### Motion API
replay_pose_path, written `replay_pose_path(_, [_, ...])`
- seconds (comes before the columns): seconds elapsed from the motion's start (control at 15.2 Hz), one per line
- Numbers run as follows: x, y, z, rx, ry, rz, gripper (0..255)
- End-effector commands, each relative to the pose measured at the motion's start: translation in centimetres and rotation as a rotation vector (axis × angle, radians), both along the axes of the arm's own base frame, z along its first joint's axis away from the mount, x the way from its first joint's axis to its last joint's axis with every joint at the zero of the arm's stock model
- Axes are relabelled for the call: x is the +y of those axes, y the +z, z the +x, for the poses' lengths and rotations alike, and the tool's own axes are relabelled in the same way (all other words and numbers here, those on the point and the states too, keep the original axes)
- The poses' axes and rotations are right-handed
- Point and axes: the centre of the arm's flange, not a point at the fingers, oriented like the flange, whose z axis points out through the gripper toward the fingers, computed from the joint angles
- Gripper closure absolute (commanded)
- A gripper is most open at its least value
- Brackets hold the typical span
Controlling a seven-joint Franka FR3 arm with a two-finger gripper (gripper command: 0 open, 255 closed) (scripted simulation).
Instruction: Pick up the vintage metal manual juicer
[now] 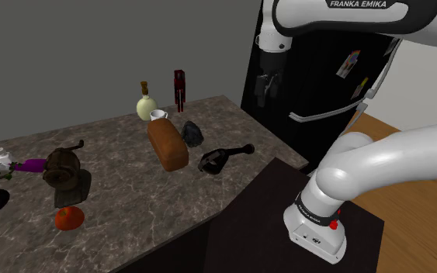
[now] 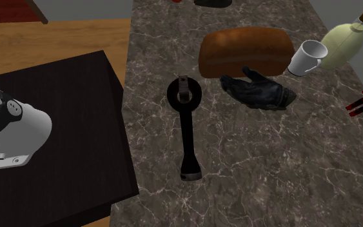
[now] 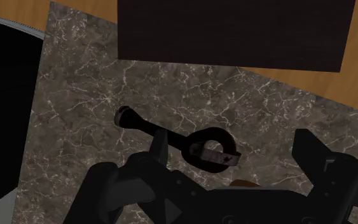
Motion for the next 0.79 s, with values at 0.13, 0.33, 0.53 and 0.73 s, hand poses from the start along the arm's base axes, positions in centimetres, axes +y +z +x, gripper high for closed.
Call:
replay_pose_path(0.13, [-1.3,-2.3,-0.2,-0.023,0.078,0.018,0])
replay_pose_path(0.33, [-3.3,-5.8,-0.2,-0.057,0.195,0.045,0])
replay_pose_path(0.53, [-5.1,-9.3,0.2,-0.091,0.313,0.073,0])
replay_pose_path(0.73, [-6.8,-12.8,0.9,-0.125,0.430,0.100,0])
